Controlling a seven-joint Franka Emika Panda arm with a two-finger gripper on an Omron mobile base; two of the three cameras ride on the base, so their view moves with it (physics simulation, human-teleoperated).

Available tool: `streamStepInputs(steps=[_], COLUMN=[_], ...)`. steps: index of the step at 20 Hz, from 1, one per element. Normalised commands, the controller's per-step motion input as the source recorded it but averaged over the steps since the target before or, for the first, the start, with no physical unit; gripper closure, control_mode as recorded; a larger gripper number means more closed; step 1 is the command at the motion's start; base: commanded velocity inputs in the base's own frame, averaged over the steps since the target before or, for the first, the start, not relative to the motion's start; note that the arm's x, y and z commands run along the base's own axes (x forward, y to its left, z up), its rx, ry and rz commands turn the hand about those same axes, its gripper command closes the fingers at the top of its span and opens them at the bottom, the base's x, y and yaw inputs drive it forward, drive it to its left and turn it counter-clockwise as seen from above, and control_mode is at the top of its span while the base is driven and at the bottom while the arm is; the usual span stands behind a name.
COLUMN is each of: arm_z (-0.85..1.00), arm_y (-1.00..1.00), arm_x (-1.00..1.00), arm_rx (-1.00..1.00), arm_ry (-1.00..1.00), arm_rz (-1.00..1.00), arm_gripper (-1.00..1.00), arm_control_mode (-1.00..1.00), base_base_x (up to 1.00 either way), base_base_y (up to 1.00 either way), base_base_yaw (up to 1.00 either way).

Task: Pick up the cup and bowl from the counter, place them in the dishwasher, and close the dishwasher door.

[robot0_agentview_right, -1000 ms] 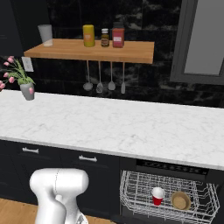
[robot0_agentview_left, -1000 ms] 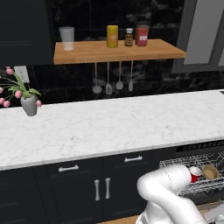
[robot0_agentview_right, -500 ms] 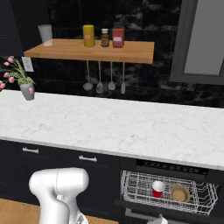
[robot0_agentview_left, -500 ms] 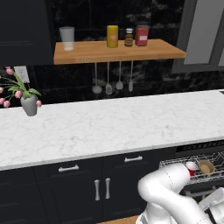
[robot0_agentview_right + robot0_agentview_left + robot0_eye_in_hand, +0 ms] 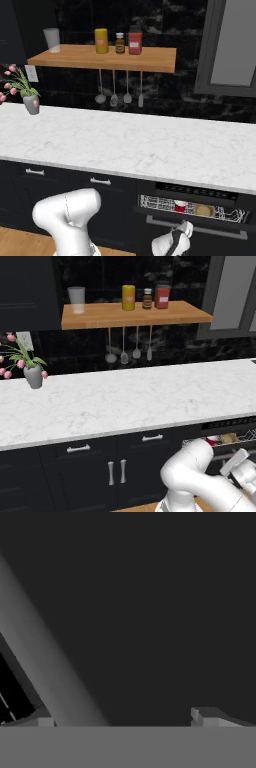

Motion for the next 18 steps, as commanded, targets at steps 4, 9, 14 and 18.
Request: streamStepInputs(steps=[4, 9, 14, 18], arm_z=[0.00, 0.00, 0.00, -0.08], arm_y=[-0.07, -0.01, 0.00, -0.03], arm_x=[0.99, 0.90, 0.82, 0.68], arm_rx=[0.00, 0.00, 0.00, 0.00], arm_ry=[0.08, 0.09, 0.08, 0.03], arm_rz=[0.10, 0.07, 0.06, 0.04], arm_gripper=[-1.00, -1.00, -1.00, -1.00], arm_control_mode=[-1.00, -1.00, -1.00, -1.00], base_base_x=[0.00, 0.00, 0.00, 0.00], base_base_y=[0.00, 0.00, 0.00, 0.00], base_base_yaw=[0.00, 0.00, 0.00, 0.00])
